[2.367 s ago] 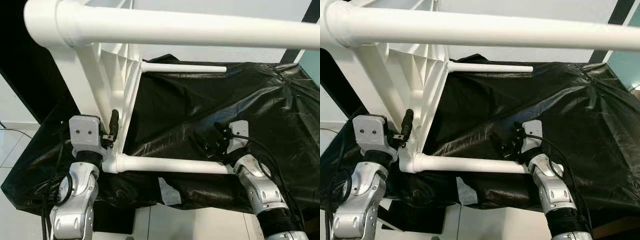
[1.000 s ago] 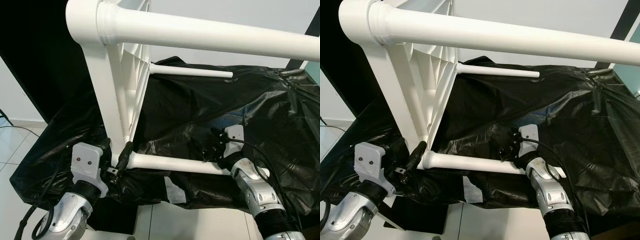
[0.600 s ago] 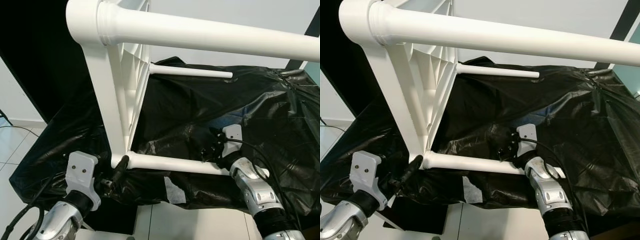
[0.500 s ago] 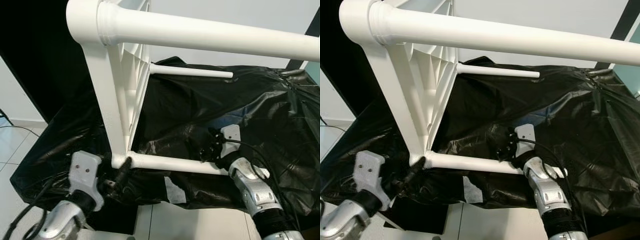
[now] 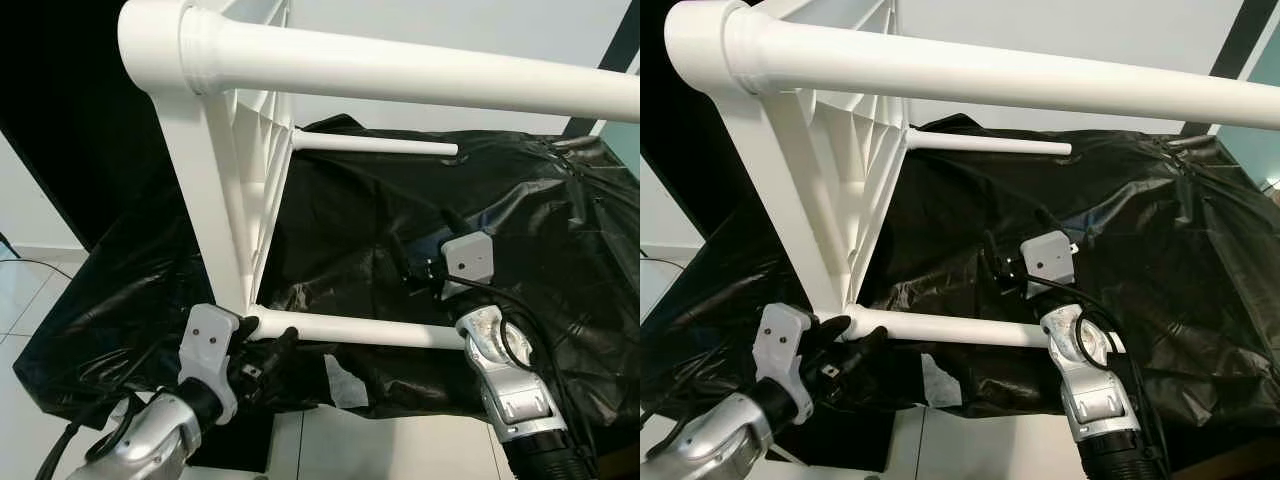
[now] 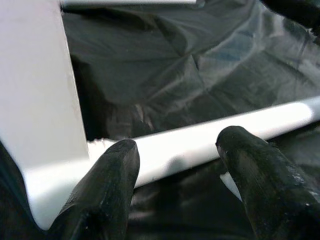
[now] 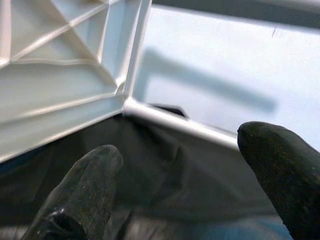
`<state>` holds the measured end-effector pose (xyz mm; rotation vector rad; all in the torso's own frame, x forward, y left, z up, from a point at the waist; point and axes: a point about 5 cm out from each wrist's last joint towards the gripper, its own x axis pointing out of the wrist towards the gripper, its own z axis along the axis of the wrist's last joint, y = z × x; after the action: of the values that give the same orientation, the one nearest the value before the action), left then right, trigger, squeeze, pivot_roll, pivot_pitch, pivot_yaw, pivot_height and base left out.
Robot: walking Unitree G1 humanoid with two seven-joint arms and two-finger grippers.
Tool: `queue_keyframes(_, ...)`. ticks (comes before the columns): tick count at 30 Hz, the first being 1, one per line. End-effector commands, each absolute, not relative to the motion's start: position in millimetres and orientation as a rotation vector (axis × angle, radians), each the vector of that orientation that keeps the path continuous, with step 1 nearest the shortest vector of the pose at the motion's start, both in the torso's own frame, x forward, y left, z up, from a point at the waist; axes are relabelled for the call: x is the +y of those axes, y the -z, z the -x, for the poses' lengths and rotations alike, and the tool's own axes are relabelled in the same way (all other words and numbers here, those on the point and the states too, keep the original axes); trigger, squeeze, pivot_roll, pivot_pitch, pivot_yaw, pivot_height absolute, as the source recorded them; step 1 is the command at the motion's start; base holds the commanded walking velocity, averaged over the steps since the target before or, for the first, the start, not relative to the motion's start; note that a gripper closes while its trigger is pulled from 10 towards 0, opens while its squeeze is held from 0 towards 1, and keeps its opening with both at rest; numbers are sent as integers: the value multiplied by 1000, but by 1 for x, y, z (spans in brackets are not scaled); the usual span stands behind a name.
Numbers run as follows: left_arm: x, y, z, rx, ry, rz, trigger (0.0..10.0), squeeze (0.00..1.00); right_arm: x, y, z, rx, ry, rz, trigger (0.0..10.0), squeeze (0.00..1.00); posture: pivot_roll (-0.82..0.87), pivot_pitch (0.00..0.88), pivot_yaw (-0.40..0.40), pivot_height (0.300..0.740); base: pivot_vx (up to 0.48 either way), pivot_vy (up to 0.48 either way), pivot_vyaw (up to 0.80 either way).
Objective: Building children table
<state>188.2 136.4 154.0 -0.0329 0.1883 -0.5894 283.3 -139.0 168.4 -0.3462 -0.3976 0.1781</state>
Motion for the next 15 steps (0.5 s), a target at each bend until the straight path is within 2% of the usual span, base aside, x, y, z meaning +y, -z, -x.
queue_keyframes(1, 127, -150, -183, 187, 875, 43, 10000, 0, -138, -177, -280, -443, -156, 381, 10000, 0, 28, 0, 1, 740, 0, 0, 0)
queue_keyframes(10, 123, -145, -195, 170, 865, 13, 10000, 0, -117, -202, -266, -596, -196, 529, 10000, 0, 11, 0, -16, 740, 0, 0, 0)
queue_keyframes(15, 120, -144, -200, 146, 853, 4, 10000, 0, -117, -207, -263, -614, -192, 533, 10000, 0, 2, 0, -27, 740, 0, 0, 0)
